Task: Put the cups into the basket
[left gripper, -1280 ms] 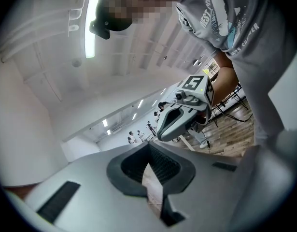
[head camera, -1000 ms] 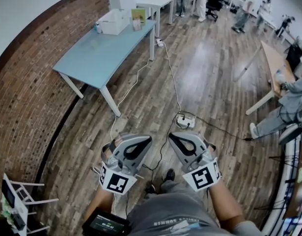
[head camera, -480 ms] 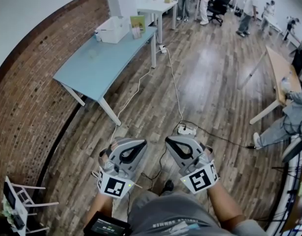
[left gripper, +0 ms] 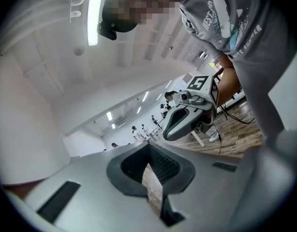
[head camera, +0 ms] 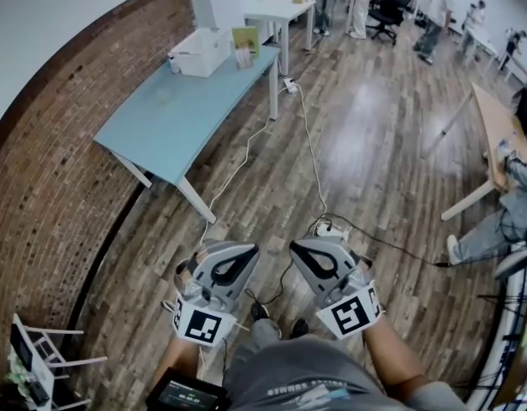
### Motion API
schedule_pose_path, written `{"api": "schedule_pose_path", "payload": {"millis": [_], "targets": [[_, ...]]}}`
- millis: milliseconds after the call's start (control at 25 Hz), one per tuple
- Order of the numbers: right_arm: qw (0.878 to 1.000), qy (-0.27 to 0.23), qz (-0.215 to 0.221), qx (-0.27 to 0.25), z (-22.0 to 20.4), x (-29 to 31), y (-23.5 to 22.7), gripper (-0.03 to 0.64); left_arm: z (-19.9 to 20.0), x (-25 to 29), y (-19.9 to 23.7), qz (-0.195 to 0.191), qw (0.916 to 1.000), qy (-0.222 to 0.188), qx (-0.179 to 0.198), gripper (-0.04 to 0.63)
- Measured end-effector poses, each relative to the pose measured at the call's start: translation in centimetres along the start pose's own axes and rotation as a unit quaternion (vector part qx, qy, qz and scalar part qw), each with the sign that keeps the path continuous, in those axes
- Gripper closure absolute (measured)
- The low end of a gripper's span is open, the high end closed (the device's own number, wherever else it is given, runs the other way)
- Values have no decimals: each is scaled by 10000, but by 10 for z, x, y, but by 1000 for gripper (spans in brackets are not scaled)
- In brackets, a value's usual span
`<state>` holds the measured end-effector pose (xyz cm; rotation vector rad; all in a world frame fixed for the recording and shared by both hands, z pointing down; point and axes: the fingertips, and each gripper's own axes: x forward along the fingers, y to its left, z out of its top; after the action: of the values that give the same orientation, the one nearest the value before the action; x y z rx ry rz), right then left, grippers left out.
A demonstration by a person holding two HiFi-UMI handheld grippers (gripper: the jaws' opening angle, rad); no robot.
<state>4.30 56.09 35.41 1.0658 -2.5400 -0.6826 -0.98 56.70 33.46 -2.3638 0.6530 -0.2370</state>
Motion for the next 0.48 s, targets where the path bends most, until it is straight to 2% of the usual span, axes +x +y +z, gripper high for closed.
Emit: {"api": "schedule_pose_path", "payload": {"millis": [280, 480], "targets": [[9996, 64, -272, -54, 3, 44, -17, 603, -29, 0, 45, -102, 9998, -195, 23, 597], [9990, 144, -419, -80, 3, 63, -25, 603, -43, 5, 59, -237, 9992, -315, 2, 597]]}}
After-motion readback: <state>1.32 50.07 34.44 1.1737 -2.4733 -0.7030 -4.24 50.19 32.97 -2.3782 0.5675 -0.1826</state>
